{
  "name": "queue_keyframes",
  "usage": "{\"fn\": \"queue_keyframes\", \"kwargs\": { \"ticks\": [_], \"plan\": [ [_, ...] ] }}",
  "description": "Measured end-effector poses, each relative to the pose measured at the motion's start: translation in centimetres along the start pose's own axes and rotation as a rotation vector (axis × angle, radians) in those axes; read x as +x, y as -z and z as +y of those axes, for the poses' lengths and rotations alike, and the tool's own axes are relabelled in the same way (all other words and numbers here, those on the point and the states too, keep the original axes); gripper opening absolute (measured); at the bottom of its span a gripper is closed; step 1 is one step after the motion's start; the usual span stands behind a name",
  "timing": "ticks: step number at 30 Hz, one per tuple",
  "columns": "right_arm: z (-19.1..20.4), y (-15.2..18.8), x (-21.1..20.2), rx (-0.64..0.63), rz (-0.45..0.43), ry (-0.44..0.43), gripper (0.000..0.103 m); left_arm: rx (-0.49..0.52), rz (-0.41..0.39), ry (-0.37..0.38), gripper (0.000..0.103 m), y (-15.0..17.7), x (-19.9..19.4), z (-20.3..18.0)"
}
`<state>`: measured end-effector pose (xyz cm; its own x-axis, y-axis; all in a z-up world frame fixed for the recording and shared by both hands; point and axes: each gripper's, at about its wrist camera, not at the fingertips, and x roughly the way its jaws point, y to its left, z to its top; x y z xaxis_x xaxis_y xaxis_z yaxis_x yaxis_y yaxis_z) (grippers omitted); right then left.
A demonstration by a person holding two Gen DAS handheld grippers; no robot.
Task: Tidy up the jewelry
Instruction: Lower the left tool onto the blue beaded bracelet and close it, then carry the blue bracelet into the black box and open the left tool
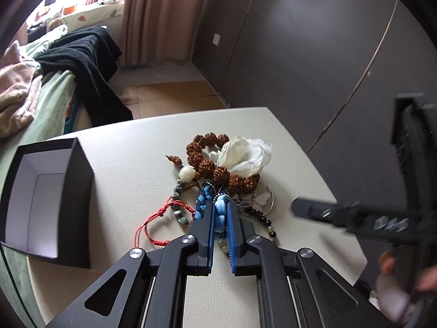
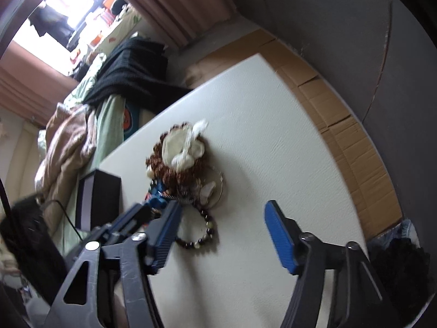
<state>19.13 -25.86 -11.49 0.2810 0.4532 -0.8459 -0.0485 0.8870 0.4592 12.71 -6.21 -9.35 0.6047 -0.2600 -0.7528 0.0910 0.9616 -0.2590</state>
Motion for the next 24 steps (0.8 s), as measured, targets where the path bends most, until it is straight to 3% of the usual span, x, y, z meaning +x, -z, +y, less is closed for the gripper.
{"fn": "queue_keyframes", "kwargs": {
  "ticks": [6,13,16,18,20,24],
  "plan": [
    [1.6,1.0,2.1,-0.068,0.055,0.042,0.047,-0.029,-0.031,0.038,0.008,0.0,-2.2,0.7],
    [3.5,2.0,4.4,-0.17,0.084,0.135,0.043,-0.062,-0.066,0.039,0.008,0.1,-4.7,2.2],
    [4.7,2.2,4.8,-0.244,0.066,0.206,0.035,-0.074,-0.08,0.036,0.008,0.3,-5.5,2.7],
    [5.4,2.6,5.1,-0.304,0.053,0.282,0.02,-0.082,-0.089,0.039,0.008,0.4,-6.1,3.1],
    [5.8,2.9,5.2,-0.356,0.048,0.327,0.011,-0.09,-0.102,0.045,0.008,0.5,-6.8,3.5],
    [5.8,3.0,4.6,-0.368,0.059,0.304,0.01,-0.109,-0.132,0.059,0.008,0.7,-8.4,4.1]
  ]
}}
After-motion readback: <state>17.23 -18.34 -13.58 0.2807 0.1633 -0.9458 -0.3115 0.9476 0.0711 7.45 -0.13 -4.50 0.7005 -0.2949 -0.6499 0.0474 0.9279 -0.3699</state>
